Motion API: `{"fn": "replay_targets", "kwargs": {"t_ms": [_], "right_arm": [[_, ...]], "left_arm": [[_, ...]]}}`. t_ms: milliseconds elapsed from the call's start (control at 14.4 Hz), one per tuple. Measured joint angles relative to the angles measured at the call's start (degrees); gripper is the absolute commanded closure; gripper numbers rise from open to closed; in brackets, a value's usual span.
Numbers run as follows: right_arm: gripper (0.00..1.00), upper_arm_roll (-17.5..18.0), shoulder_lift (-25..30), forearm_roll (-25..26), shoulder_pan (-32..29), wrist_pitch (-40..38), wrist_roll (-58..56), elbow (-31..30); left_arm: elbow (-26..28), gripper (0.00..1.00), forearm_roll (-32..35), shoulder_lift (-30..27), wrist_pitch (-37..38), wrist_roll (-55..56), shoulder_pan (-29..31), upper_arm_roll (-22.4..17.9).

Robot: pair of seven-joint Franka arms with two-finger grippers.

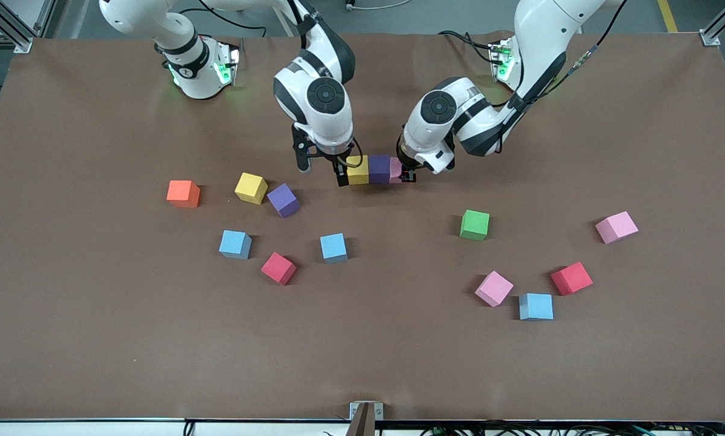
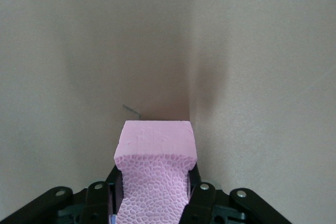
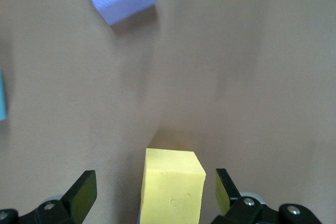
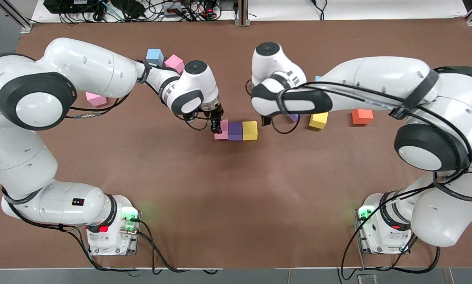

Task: Arrange 11 blocks into digit 3
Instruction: 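Grasp the second purple cube with the right gripper while the left gripper withdraws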

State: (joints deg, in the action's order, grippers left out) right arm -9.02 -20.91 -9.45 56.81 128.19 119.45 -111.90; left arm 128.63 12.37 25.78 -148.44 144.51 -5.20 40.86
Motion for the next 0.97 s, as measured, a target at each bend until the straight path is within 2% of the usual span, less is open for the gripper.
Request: {"fn": "replay_targets", "kwargs": {"t_ms": [69, 208, 347, 416, 554, 970], "right_arm": [[0.00, -0.82, 0.48, 0.02, -0.03, -0.49, -1.94, -0.13], [0.00, -2.75, 1.06, 0.77, -0.09, -0.64, -6.45, -1.38], [0.00, -4.83, 1.20, 1.91, -0.15, 0.27, -11.03, -3.46], [0.00, -6.09, 1.27, 1.99, -0.23, 1.30, -13.96, -4.70], [0.00, -7.79, 2.00, 2.00, -1.42, 4.33, -20.29, -7.73], [0.00, -8.05, 7.07, 2.01, -5.35, 11.47, -34.03, -17.06]], "left_arm": [[-0.13, 0.64, 0.16, 0.08, -0.05, 0.00, 0.00, -0.06], [-0.33, 0.48, 0.20, 0.30, -0.06, 0.00, 0.01, -0.10], [-0.36, 0.19, 0.20, 0.35, -0.06, 0.00, 0.02, -0.11], [-0.39, 0.00, 0.20, 0.39, -0.06, 0.00, 0.01, -0.11], [-0.40, 0.00, 0.47, 0.64, -0.08, -0.04, 0.01, -0.12], [-0.69, 0.00, 1.04, 1.01, -0.13, -0.04, -0.02, -0.10]]}}
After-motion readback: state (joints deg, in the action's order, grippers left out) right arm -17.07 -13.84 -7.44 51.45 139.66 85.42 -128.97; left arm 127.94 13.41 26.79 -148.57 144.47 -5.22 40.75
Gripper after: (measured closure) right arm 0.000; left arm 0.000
